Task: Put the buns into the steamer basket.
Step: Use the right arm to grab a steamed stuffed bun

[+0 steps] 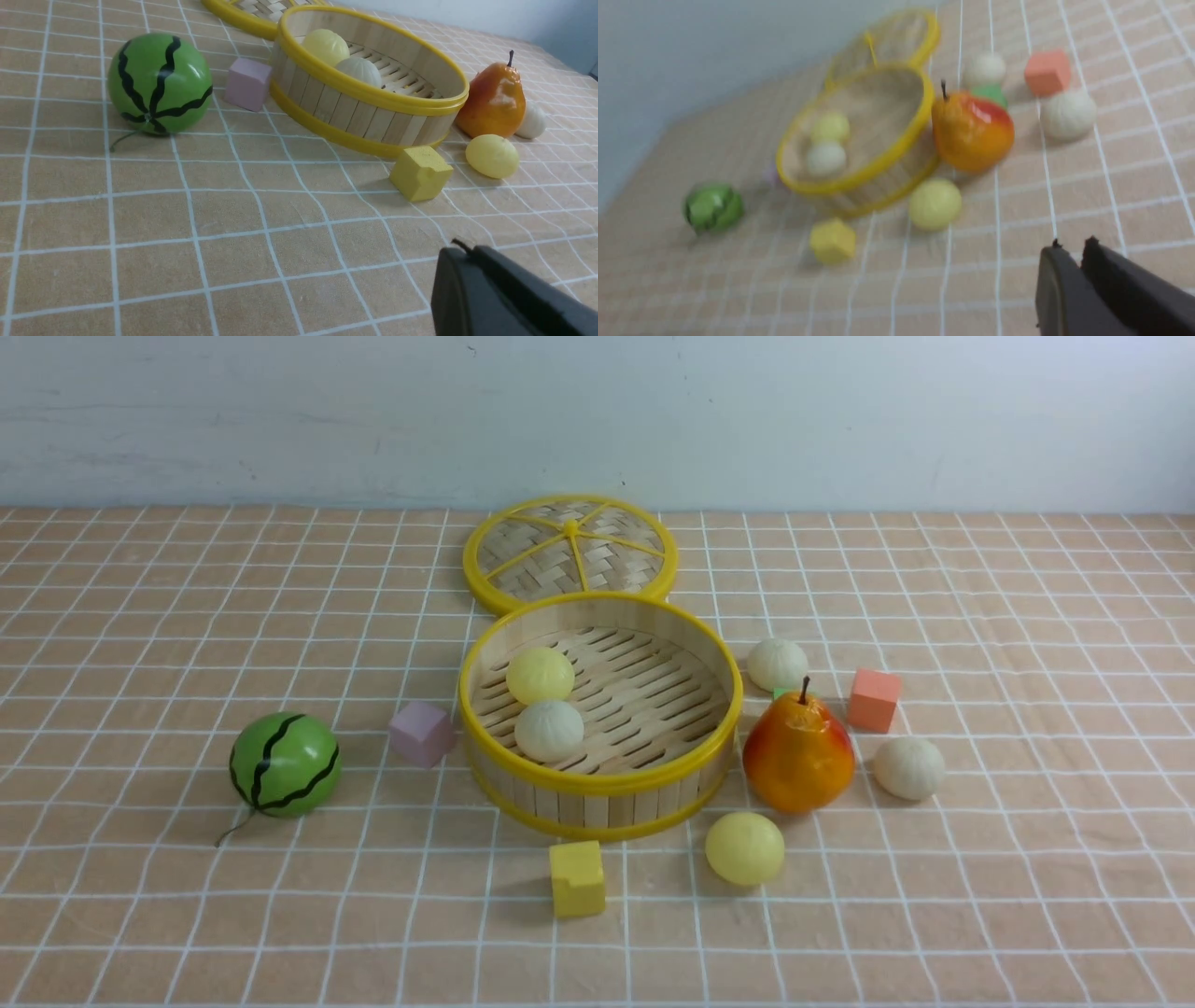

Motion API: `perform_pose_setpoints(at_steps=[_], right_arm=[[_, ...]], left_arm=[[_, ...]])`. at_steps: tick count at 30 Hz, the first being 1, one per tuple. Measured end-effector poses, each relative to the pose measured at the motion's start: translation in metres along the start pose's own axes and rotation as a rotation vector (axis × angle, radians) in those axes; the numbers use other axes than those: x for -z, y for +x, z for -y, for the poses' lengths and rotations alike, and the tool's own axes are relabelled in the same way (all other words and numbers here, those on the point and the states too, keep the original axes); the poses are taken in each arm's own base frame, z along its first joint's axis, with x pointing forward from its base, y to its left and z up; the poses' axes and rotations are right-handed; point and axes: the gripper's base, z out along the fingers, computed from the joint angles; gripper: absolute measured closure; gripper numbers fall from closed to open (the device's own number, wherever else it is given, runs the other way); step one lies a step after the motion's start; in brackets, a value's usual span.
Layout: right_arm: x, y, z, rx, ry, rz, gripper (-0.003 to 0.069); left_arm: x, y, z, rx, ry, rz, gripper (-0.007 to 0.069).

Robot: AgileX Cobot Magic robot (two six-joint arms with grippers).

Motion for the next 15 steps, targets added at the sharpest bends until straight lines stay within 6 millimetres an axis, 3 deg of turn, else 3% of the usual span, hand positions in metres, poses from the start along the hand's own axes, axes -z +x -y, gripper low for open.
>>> perform_pose_setpoints(at_steps=[1,3,5,7,10,11,12,15], right_arm=[[-0.001,-0.003,-0.001,0.009,0.003,-0.021,0.0611],[-0.018,-0.036,-0.013,0.096,0.035,-0.258,0.0648],[-0.032,-0.044,-0.013,0.103,0.052,-0.359,0.0655],[-0.06,-0.064,-0.012,0.104,0.078,-0.475,0.0659],[-0.101,-0.073,-0.016,0.134,0.076,-0.567,0.0658],[-0.101,-0.073,-0.016,0.134,0.076,-0.567,0.0658],[-0.123,-0.072,-0.025,0.184,0.058,-0.605,0.0658],[-0.16,-0.063,-0.043,0.285,0.034,-0.663,0.065]], left_arm=[[0.0,0.0,0.0,0.0,0.0,0.0,0.0637],[0.0,0.0,0.0,0.0,0.0,0.0,0.0637],[0.0,0.0,0.0,0.0,0.0,0.0,0.0637],[0.0,0.0,0.0,0.0,0.0,0.0,0.0636],[0.0,0.0,0.0,0.0,0.0,0.0,0.0634],[0.0,0.0,0.0,0.0,0.0,0.0,0.0634],[0.0,0.0,0.0,0.0,0.0,0.0,0.0631],[0.0,0.0,0.0,0.0,0.0,0.0,0.063]])
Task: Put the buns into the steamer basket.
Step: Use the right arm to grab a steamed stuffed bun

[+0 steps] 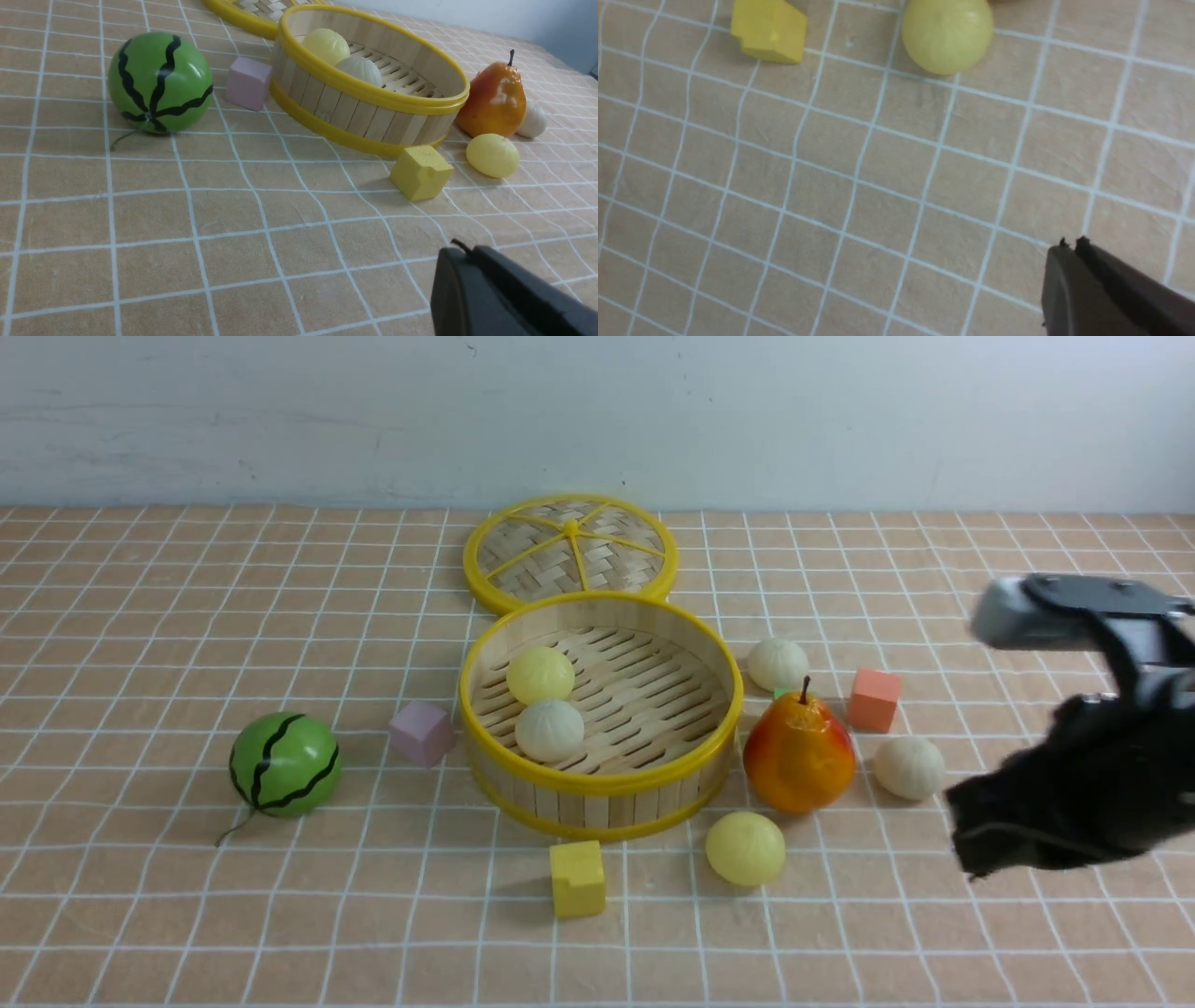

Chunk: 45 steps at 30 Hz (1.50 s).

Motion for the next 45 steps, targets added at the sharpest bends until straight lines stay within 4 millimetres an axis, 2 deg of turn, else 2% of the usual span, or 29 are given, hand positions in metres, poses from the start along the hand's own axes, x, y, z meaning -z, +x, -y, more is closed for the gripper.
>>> perform_pose_setpoints(at_steps=[1,4,6,7,8,10,14,18,27,35,40,43,45], right_arm=[[-0.013,-0.007,-0.006,0.035,0.008,-0.015,0.0638],[-0.03,-0.015,-0.013,0.068,0.019,-0.034,0.0615],[-0.054,-0.028,-0.019,0.095,0.037,-0.044,0.0564],[-0.055,-0.029,-0.019,0.098,0.038,-0.042,0.0554],[-0.07,-0.036,-0.02,0.094,0.045,-0.045,0.0511],[-0.085,-0.047,-0.019,0.096,0.053,-0.029,0.0435],[-0.108,-0.058,-0.016,0.091,0.059,-0.019,0.0349],[-0.126,-0.065,-0.014,0.086,0.063,-0.014,0.0326],[-0.149,-0.071,-0.01,0.094,0.079,-0.005,0.0351],[-0.154,-0.071,-0.009,0.092,0.081,-0.007,0.0375],[-0.154,-0.07,-0.009,0.091,0.081,-0.019,0.051],[-0.153,-0.069,-0.009,0.09,0.079,-0.031,0.0626],[-0.151,-0.069,-0.01,0.09,0.078,-0.04,0.0659]], left_arm=[[0.0,0.0,0.0,0.0,0.0,0.0,0.063],[0.0,0.0,0.0,0.0,0.0,0.0,0.0629],[0.0,0.0,0.0,0.0,0.0,0.0,0.0629],[0.0,0.0,0.0,0.0,0.0,0.0,0.0628],[0.0,0.0,0.0,0.0,0.0,0.0,0.0627],[0.0,0.0,0.0,0.0,0.0,0.0,0.0624],[0.0,0.0,0.0,0.0,0.0,0.0,0.0621],[0.0,0.0,0.0,0.0,0.0,0.0,0.0618],[0.0,0.0,0.0,0.0,0.0,0.0,0.0606],[0.0,0.0,0.0,0.0,0.0,0.0,0.06],[0.0,0.0,0.0,0.0,0.0,0.0,0.0594],[0.0,0.0,0.0,0.0,0.0,0.0,0.0589],[0.0,0.0,0.0,0.0,0.0,0.0,0.0587]])
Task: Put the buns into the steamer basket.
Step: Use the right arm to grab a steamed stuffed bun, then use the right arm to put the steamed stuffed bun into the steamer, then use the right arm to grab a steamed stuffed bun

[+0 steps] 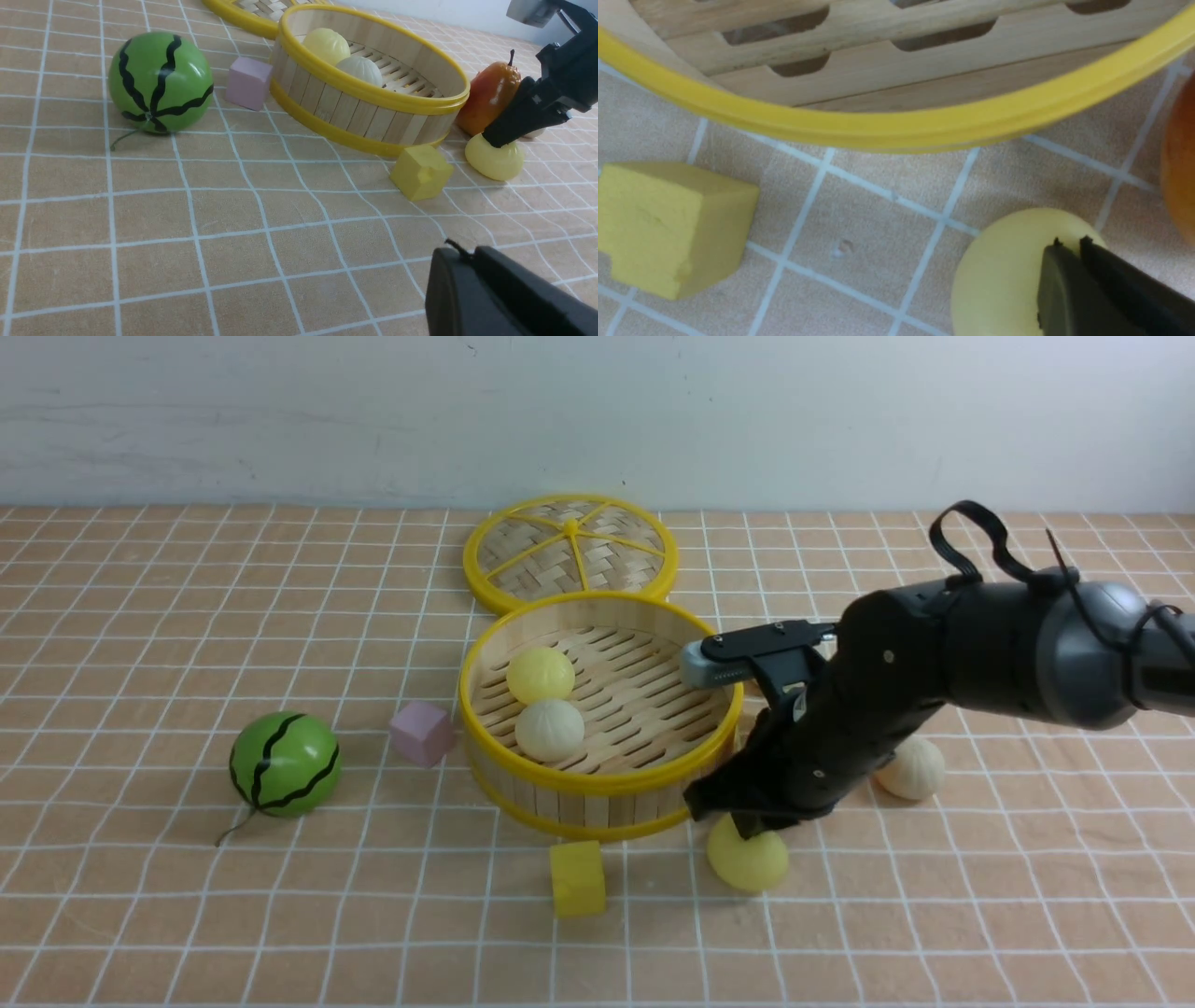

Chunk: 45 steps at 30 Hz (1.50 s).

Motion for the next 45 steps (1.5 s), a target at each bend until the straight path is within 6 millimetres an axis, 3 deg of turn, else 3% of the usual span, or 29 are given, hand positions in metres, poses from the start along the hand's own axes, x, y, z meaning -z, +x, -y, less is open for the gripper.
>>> perform_pose_setpoints(at_steps=[5,10,11,14,16,18,23,26,28,31,33,34,36,37,38,41,43,45], right_arm=[[0.02,-0.001,-0.004,-0.004,-0.016,-0.007,0.0659],[0.081,-0.015,-0.015,0.005,-0.059,0.068,0.0659],[0.083,-0.015,-0.016,0.007,-0.062,0.073,0.0659],[0.115,-0.038,-0.025,0.036,-0.109,0.185,0.0659],[0.12,-0.048,-0.028,0.044,-0.129,0.223,0.0659],[0.121,-0.056,-0.03,0.049,-0.144,0.252,0.0658],[0.083,-0.08,-0.029,0.045,-0.148,0.256,0.0657],[0.04,-0.087,-0.025,0.029,-0.135,0.224,0.0652],[0.027,-0.087,-0.023,0.011,-0.134,0.21,0.0646],[0.01,-0.084,-0.022,-0.032,-0.143,0.18,0.0616],[0.001,-0.083,-0.022,-0.065,-0.159,0.165,0.0541],[0.001,-0.083,-0.022,-0.067,-0.16,0.165,0.0533],[0.001,-0.084,-0.023,-0.084,-0.17,0.173,0.0414],[0.002,-0.084,-0.023,-0.086,-0.172,0.176,0.0395],[0.006,-0.086,-0.024,-0.088,-0.177,0.187,0.0317],[0.019,-0.086,-0.025,-0.068,-0.178,0.191,0.0233],[0.051,-0.086,-0.021,-0.009,-0.148,0.201,0.0169],[0.081,-0.083,-0.009,0.039,-0.082,0.198,0.0158]], left_arm=[[0.0,0.0,0.0,0.0,0.0,0.0,0.0584],[0.0,0.0,0.0,0.0,0.0,0.0,0.0574],[0.0,0.0,0.0,0.0,0.0,0.0,0.0574],[0.0,0.0,0.0,0.0,0.0,0.0,0.0571],[0.0,0.0,0.0,0.0,0.0,0.0,0.0568],[0.0,0.0,0.0,0.0,0.0,0.0,0.0568],[0.0,0.0,0.0,0.0,0.0,0.0,0.0562],[0.0,0.0,0.0,0.0,0.0,0.0,0.0556],[0.0,0.0,0.0,0.0,0.0,0.0,0.0554],[0.0,0.0,0.0,0.0,0.0,0.0,0.0551],[0.0,0.0,0.0,0.0,0.0,0.0,0.055],[0.0,0.0,0.0,0.0,0.0,0.0,0.055],[0.0,0.0,0.0,0.0,0.0,0.0,0.055],[0.0,0.0,0.0,0.0,0.0,0.0,0.055],[0.0,0.0,0.0,0.0,0.0,0.0,0.055],[0.0,0.0,0.0,0.0,0.0,0.0,0.0549],[0.0,0.0,0.0,0.0,0.0,0.0,0.0547],[0.0,0.0,0.0,0.0,0.0,0.0,0.0543]])
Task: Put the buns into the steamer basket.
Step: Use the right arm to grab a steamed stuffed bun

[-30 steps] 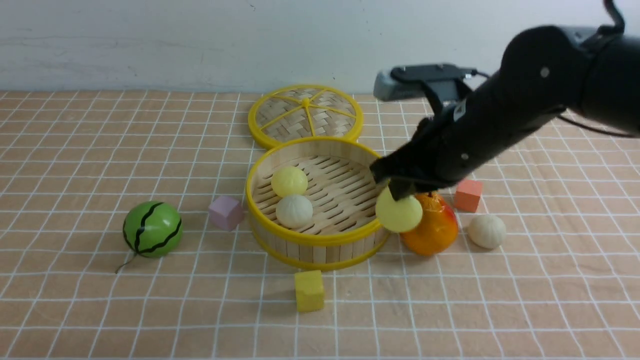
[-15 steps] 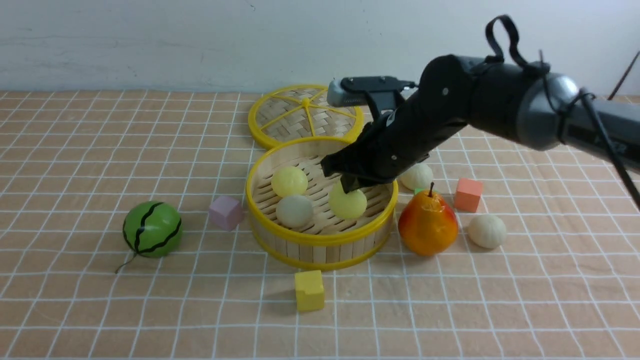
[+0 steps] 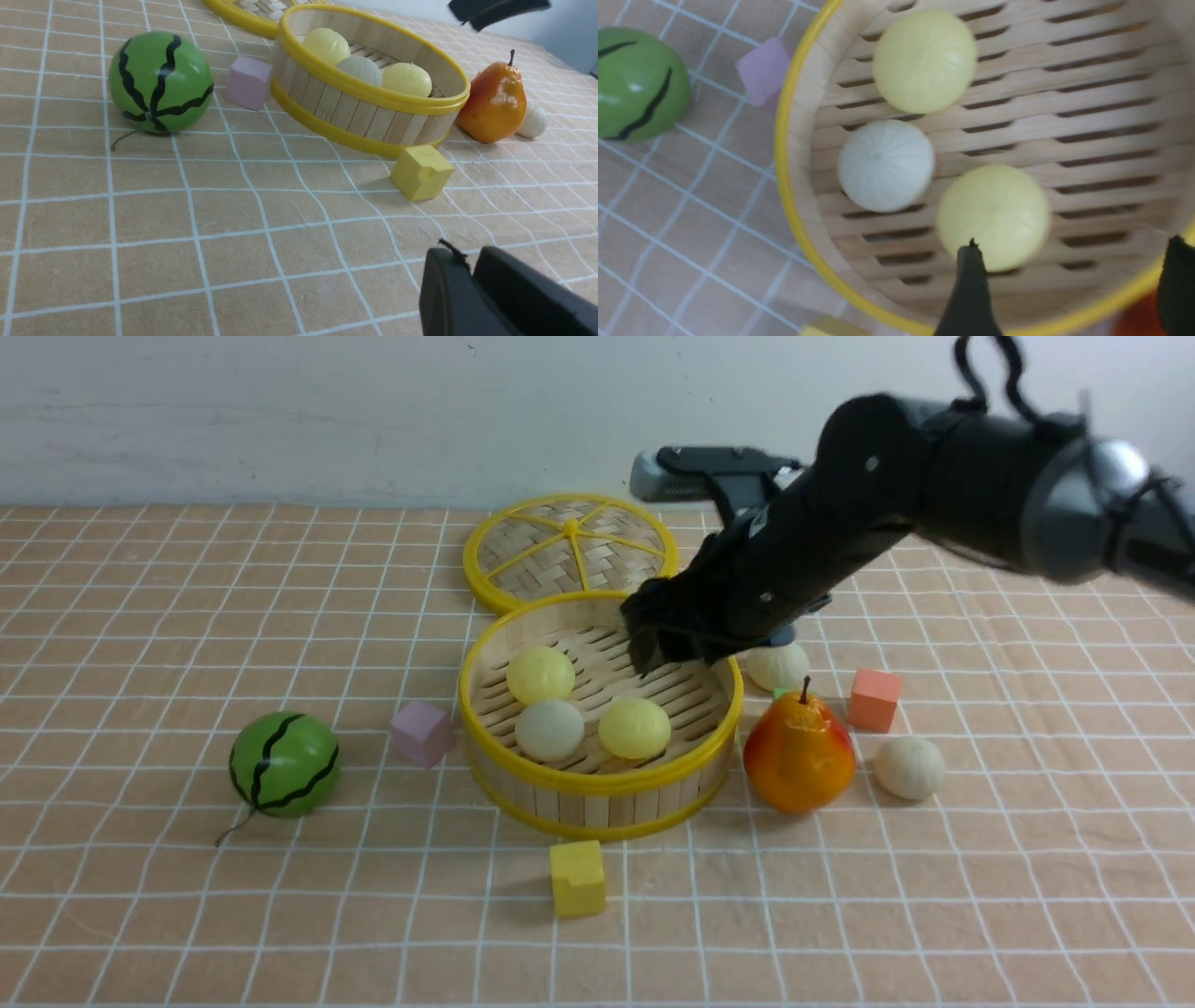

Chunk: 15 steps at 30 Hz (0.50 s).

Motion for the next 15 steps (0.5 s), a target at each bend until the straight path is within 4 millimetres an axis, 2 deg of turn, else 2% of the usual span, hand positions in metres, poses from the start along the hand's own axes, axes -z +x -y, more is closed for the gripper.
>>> perform_pose_setpoints(at_steps=[1,2,3,4,5,6,8,10,12,15], right_arm=[[0.006,0.0,0.003,0.008,0.016,-0.005,0.0159],[0.026,0.001,0.016,0.024,0.093,-0.035,0.0169],[0.038,0.004,0.027,0.006,0.15,-0.065,0.0182],[0.042,0.006,0.034,-0.009,0.176,-0.078,0.0189],[0.054,0.014,0.054,-0.068,0.26,-0.124,0.0223],[0.057,0.022,0.069,-0.122,0.313,-0.163,0.0249],[0.056,0.039,0.095,-0.226,0.378,-0.225,0.0295],[0.047,0.06,0.117,-0.315,0.395,-0.281,0.0342],[0.035,0.072,0.125,-0.364,0.364,-0.289,0.0371],[0.024,0.078,0.125,-0.385,0.322,-0.266,0.0385]], left_arm=[[0.0,0.0,0.0,0.0,0.0,0.0,0.0543],[0.0,0.0,0.0,0.0,0.0,0.0,0.0541],[0.0,0.0,0.0,0.0,0.0,0.0,0.054],[0.0,0.0,0.0,0.0,0.0,0.0,0.054],[0.0,0.0,0.0,0.0,0.0,0.0,0.0538],[0.0,0.0,0.0,0.0,0.0,0.0,0.0536],[0.0,0.0,0.0,0.0,0.0,0.0,0.0535],[0.0,0.0,0.0,0.0,0.0,0.0,0.0533],[0.0,0.0,0.0,0.0,0.0,0.0,0.0533],[0.0,0.0,0.0,0.0,0.0,0.0,0.0532]])
